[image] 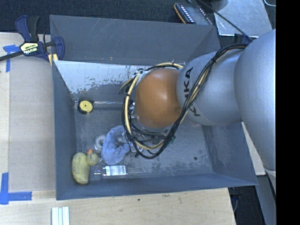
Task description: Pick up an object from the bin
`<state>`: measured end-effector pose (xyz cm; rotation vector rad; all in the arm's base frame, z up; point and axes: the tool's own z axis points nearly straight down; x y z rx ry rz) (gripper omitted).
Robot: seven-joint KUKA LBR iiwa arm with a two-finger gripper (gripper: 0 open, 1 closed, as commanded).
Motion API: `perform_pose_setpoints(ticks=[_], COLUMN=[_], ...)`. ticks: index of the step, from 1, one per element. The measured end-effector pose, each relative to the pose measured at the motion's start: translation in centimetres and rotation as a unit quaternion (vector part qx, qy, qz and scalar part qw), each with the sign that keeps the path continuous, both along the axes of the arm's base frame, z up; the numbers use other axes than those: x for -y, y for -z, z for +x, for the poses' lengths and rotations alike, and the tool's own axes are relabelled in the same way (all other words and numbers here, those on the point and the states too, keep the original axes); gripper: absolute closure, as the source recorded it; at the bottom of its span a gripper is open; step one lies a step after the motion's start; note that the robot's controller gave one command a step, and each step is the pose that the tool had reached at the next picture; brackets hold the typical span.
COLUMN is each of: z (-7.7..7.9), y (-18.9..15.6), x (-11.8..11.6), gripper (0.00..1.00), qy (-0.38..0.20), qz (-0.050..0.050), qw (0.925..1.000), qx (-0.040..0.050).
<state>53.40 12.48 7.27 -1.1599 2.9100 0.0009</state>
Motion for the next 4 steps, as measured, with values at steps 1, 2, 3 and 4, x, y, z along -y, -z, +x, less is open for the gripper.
perform_pose_setpoints(ticks=[1, 2, 3, 4], z=[-0.1, -0.1, 0.0, -0.1], y=[-0.5, -1.8, -2.6, -3.6], x=[0.0, 0.0, 0.0, 0.0], gripper=[1.0, 1.0, 1.0, 1.0], qy=[0.0, 0.001, 0.001, 0.001], qz=[0.0, 0.0, 0.0, 0.0], qw=[1.0, 1.0, 1.0, 1.0], qx=[-0.0007, -0.0001, 0.0011, -0.0007])
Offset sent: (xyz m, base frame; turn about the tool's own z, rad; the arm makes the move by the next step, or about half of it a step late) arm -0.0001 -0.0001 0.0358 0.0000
